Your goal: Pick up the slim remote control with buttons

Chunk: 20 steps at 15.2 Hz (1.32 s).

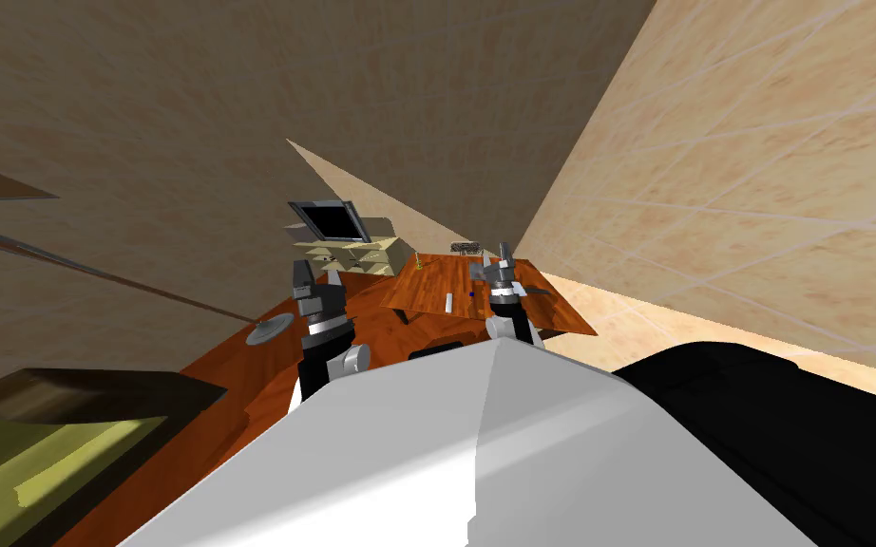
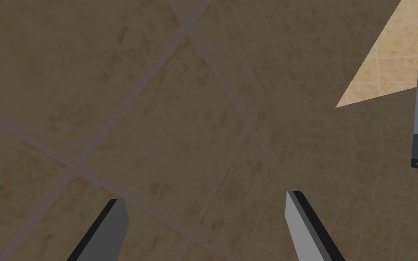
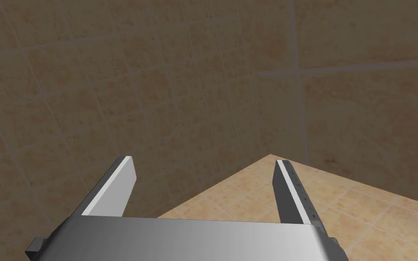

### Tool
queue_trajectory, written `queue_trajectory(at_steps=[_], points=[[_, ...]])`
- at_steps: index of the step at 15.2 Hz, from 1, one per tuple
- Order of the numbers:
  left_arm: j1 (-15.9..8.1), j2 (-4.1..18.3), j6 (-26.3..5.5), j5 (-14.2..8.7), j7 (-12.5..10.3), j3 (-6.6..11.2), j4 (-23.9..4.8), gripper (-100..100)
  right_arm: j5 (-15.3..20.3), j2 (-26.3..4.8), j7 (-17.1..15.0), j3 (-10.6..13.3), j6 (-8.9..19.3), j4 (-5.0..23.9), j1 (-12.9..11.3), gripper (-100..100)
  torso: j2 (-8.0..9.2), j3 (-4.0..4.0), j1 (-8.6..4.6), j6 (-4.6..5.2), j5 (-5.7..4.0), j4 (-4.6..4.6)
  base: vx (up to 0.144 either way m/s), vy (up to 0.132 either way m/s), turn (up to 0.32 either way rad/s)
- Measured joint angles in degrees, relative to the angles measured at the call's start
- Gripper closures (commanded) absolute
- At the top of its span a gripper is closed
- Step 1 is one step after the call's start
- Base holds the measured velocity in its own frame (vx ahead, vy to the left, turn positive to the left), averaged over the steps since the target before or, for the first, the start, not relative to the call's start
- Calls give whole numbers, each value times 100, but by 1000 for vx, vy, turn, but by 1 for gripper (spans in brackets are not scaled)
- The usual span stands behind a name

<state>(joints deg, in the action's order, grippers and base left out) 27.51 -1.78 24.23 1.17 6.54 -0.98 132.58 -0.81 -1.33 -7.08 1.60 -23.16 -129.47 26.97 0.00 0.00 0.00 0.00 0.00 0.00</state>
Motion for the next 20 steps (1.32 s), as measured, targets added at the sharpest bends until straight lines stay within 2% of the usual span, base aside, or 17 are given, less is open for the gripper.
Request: queue_trajectory(at_steps=[3,8,20], points=[[-1,0,0,0,0,-1,0,0,-25,-257,-174,-76,129,106,-52,-100,12,6,13,-2,3,2,-40,45,122],[-1,-1,0,0,0,-1,0,0,-123,-622,-659,-296,379,414,-137,-100,16,9,24,-3,5,3,-42,59,118],[-1,0,0,0,0,-1,0,0,-376,-1082,-1842,-802,1106,1271,-357,-100,12,7,18,-3,4,2,-29,54,145]])
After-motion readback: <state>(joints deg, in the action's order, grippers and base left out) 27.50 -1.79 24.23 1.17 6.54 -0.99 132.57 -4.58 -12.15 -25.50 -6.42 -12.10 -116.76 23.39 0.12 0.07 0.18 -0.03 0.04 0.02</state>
